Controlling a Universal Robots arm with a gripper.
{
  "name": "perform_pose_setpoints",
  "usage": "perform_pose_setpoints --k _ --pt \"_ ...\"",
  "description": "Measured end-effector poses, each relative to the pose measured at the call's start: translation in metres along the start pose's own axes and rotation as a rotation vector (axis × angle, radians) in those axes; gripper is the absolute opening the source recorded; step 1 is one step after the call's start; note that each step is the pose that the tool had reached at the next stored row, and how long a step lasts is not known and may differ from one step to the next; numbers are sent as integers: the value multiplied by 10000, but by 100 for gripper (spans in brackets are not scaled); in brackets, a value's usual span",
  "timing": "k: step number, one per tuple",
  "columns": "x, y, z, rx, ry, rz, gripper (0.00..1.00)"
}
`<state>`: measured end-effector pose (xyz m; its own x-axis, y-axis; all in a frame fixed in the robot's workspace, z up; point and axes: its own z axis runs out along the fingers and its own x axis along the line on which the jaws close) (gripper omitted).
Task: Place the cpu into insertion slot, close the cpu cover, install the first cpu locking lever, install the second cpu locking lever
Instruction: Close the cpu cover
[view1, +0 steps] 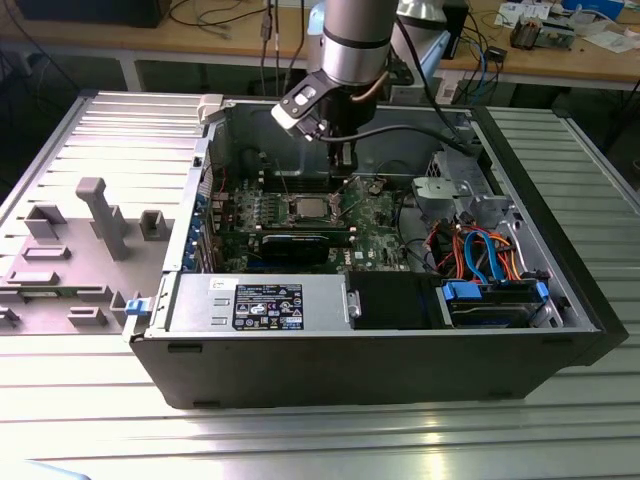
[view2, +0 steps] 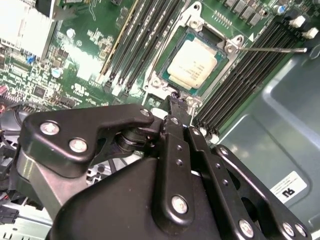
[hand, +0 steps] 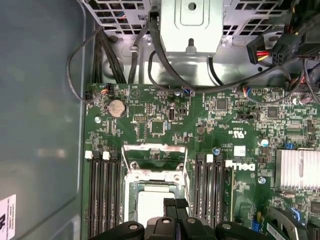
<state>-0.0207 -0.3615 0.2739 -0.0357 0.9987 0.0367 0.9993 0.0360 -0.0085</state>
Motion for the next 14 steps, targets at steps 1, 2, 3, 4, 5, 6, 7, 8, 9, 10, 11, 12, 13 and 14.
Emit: perform_pose_setpoints --k 1,2,3,4,5,6,7,8,9,10,11,12,13,14 --pt "-1 27 0 17 0 1 11" --pt "-2 51 0 30 2 2 11" --pt "-3 97 -1 56 4 3 11" --pt "-4 124 -1 73 5 3 11" --pt "-5 153 -1 95 7 4 11" --pt "-6 180 -2 120 6 7 11" --pt "-7 212 -3 148 6 7 11" --pt "-9 271 -3 196 7 8 11" --pt "-8 330 -3 242 11 9 11" --pt "-6 384 -3 288 14 12 11" --pt "-3 447 -3 358 15 13 11" --pt "0 488 -2 409 17 16 11" --pt "3 521 0 452 19 18 11" --pt "7 577 6 526 23 19 11"
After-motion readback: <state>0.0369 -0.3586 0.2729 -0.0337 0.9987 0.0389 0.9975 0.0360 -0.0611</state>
